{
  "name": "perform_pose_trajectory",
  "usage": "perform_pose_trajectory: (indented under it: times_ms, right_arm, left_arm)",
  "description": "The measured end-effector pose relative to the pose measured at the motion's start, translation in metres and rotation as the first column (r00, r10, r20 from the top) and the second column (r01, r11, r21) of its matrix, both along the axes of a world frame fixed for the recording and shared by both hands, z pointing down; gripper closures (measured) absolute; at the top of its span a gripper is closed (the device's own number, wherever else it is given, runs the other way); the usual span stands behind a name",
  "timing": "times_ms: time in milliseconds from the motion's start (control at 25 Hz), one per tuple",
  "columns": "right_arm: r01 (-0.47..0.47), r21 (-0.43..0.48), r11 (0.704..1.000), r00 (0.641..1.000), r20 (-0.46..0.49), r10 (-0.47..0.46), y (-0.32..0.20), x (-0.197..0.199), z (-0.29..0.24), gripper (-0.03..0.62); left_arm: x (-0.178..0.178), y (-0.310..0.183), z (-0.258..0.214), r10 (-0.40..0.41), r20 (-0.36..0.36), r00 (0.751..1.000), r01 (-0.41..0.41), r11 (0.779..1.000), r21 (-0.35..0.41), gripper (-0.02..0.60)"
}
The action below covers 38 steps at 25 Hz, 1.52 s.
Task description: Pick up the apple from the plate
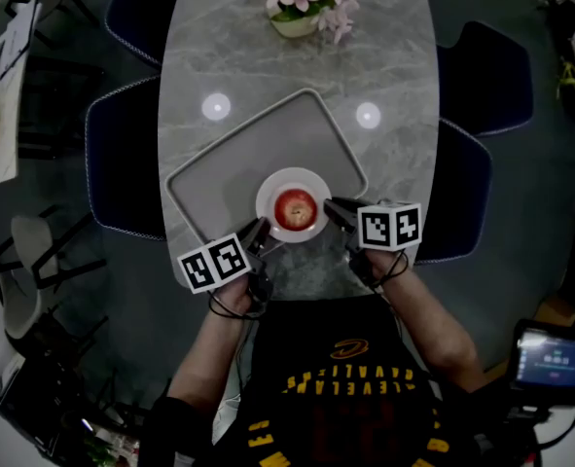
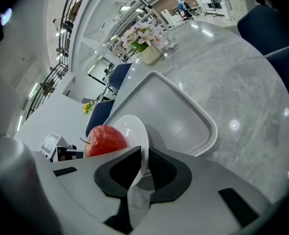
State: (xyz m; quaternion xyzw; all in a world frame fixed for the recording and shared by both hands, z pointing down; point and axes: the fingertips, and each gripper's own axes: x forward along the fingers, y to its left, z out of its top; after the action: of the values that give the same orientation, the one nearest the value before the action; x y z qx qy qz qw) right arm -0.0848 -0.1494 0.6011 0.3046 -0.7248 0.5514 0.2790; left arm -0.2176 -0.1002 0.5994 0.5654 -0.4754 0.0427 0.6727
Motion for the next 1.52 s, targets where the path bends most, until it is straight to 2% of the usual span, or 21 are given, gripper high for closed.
perform_pose_trajectory:
  times_ms: [840,1520]
  right_arm:
    - [-0.107,0.019,0.994,0.994,0.002,0.107,0.052,0.076,-0.014,0.540]
    - [-0.186,0.014,0.982,0.982,-0.008,0.186,0.103,0.163,-0.012,0.540]
  left_arm:
    - [0.072,0.038,-0.020,0.154,0.002,0.988,-0.154,0.988,0.027,0.546]
    - [0.157,0.080,-0.015,0.258,-0.002,0.966,-0.257,0.966,0.011,0.546]
